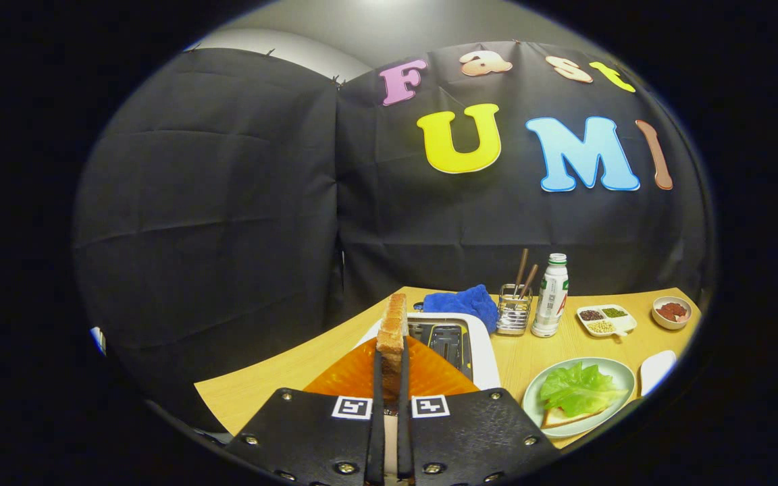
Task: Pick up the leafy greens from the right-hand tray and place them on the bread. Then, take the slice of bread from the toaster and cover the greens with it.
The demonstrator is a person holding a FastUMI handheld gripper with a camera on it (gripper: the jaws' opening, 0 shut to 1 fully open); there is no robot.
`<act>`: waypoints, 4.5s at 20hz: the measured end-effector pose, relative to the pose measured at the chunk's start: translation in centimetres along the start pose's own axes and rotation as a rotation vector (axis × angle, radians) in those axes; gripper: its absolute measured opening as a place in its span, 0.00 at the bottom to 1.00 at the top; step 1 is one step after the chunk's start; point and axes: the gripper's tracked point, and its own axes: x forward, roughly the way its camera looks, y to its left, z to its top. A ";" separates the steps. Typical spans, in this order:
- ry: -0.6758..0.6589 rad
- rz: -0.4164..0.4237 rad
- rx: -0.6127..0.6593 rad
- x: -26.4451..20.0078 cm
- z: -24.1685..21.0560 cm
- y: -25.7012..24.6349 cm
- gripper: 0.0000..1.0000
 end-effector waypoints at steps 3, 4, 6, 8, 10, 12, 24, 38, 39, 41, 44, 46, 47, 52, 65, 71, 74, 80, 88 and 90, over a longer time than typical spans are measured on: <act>-0.027 0.009 0.035 -0.4 1.5 -0.1 0.07; -0.034 0.009 0.041 -0.4 2.2 -0.2 0.07; -0.046 0.021 0.063 -0.8 3.6 -0.4 0.07; -0.064 0.039 0.089 -1.8 5.2 -0.8 0.07; -0.101 0.044 0.081 -3.2 7.3 -1.5 0.07; -0.123 0.042 0.057 -4.7 8.8 -2.5 0.07; -0.067 -0.108 0.030 -9.1 4.9 -14.1 0.07; 0.043 -0.253 0.125 -9.7 -2.0 -24.3 0.07; 0.042 -0.247 0.123 -9.6 -2.1 -24.3 0.07; 0.042 -0.240 0.121 -9.4 -2.4 -24.2 0.07; 0.043 -0.205 0.127 -8.4 -2.5 -23.0 0.07; 0.043 -0.197 0.121 -7.9 -2.8 -22.3 0.07; 0.039 -0.195 0.127 -7.6 -2.9 -22.0 0.07; 0.051 -0.141 0.178 -5.5 -4.2 -20.0 0.07; 0.190 -0.241 0.228 -5.5 -10.4 -26.4 0.17; 0.183 -0.286 0.131 -6.9 -10.1 -28.7 0.38; 0.178 -0.301 0.087 -7.7 -9.8 -29.8 0.44; 0.074 -0.335 0.085 -12.1 -6.6 -33.5 0.53; -0.026 -0.419 0.022 -18.1 -3.3 -40.2 0.53; -0.033 -0.439 -0.018 -19.6 -2.8 -42.1 0.53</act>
